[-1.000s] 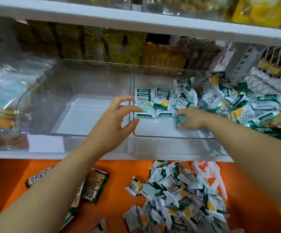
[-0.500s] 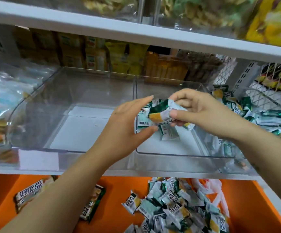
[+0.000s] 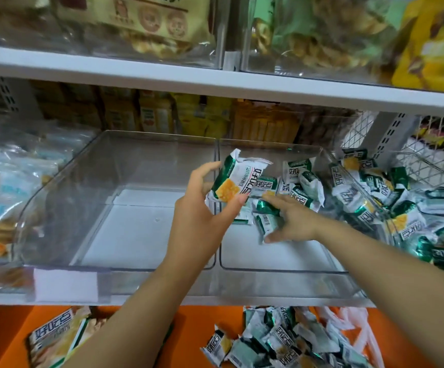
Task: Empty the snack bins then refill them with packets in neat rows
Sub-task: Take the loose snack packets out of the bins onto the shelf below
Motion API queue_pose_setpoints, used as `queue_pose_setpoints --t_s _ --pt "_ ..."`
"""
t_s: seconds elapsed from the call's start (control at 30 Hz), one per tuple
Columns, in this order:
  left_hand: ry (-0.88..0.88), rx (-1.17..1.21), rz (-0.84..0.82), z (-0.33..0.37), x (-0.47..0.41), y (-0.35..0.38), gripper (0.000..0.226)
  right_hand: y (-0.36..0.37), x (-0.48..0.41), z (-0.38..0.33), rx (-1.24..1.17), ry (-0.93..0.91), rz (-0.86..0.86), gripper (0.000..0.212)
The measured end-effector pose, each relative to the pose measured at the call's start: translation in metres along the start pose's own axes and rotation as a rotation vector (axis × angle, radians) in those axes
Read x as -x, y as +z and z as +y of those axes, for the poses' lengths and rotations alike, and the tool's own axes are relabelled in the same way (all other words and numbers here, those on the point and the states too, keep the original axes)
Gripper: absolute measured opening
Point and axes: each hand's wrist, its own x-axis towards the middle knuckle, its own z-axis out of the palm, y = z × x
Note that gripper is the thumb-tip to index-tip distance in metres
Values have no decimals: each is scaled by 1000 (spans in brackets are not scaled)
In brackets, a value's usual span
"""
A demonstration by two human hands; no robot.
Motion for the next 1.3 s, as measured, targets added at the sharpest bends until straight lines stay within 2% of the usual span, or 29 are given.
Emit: queue_pose_setpoints --t_s 0.1,0.2,0.27,0.3,0.4,0.5,0.57,0.67,0.83,0.9,1.0,1.1,1.2,1.3 --pt "-9 -20 3 -2 0 0 42 3 -13 1 62 14 15 93" --pt "3 -47 -11 -2 1 0 42 3 -14 -2 79 5 30 65" --pt "9 -53 -15 -1 1 0 43 3 -12 -1 108 20 -19 51" --pt "13 -55 -18 -1 1 0 44 3 -10 0 121 29 -56 51" --pt "32 -77 -26 2 3 0 45 1 -3 2 146 50 -157 68" --pt "46 -113 -27 5 6 0 46 -2 6 -2 137 52 -144 64" --pt "47 -126 -25 9 9 -1 46 -4 14 -3 136 44 -104 59" --pt "65 -136 -23 22 15 -3 45 -12 34 -3 7 45 -22 57" --pt "135 -114 -51 53 43 -6 39 -47 100 -18 -224 -97 370 47" --pt "135 -86 -92 57 65 -5 39 -51 141 -23 -262 -161 416 47" --pt "49 -114 -239 46 107 1 40 -29 204 -13 -298 -204 351 47" --pt "-64 -232 -422 16 142 21 43 17 244 20 -260 -155 203 48" --pt "-253 -278 -580 -24 170 58 50 67 249 59 -163 -48 11 48" --pt "-405 -287 -661 -53 185 102 56 105 238 90 -72 58 -141 54"
